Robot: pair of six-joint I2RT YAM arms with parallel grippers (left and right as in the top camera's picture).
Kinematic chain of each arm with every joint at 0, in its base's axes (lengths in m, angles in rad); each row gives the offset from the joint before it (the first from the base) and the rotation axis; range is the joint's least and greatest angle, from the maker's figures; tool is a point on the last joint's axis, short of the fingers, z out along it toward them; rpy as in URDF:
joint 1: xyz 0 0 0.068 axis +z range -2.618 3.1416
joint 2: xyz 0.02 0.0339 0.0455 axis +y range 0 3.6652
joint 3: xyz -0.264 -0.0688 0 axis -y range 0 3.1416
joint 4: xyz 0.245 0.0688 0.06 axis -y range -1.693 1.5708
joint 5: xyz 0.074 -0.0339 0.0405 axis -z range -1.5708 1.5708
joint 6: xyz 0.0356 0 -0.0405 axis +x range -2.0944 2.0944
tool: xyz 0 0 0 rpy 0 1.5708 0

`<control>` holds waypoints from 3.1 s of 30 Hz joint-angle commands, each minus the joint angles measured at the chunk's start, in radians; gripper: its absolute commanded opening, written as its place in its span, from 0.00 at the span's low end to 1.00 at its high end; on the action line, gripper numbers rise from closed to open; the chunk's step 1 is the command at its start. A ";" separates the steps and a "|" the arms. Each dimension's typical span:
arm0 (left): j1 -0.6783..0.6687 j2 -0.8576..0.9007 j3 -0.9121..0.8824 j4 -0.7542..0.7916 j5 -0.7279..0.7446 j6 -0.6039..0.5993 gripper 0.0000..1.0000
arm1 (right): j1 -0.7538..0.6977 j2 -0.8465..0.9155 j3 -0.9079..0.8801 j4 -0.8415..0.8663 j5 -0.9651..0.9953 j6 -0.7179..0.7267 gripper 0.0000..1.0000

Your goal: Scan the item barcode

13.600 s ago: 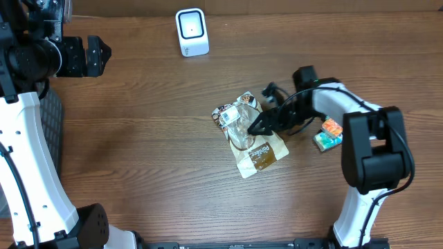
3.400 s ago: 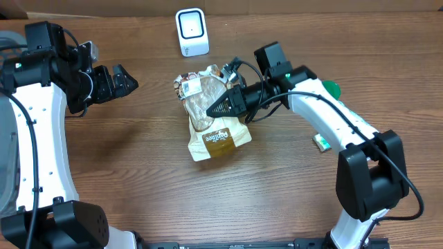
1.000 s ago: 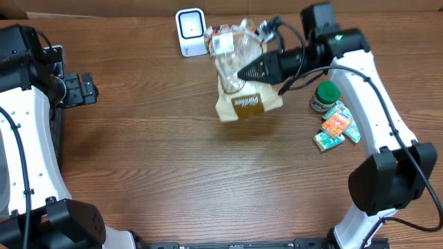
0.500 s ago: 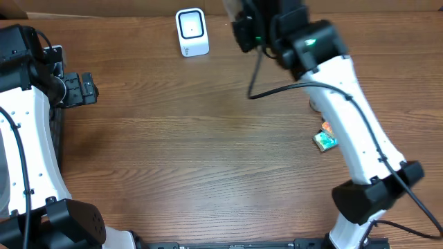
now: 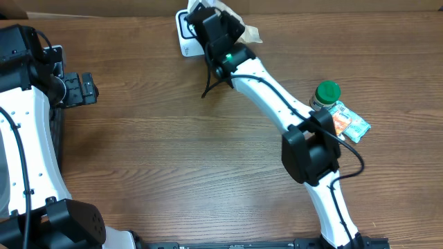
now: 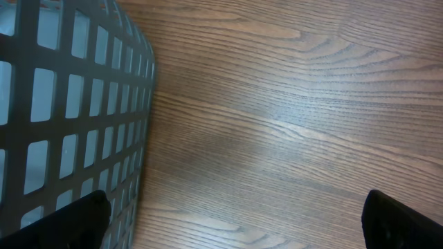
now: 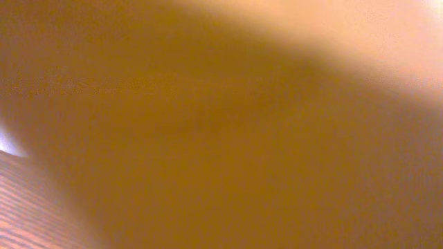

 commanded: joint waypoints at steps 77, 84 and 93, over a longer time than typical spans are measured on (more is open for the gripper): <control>-0.002 -0.005 0.011 0.004 -0.010 0.023 1.00 | -0.114 -0.497 0.004 -1.128 -0.562 0.896 0.04; -0.002 -0.005 0.011 0.004 -0.010 0.023 1.00 | -0.319 -0.492 -0.049 -1.258 -0.581 1.012 0.04; -0.002 -0.005 0.011 0.004 -0.010 0.023 1.00 | -0.541 -0.492 -0.163 -1.244 -0.582 1.088 0.04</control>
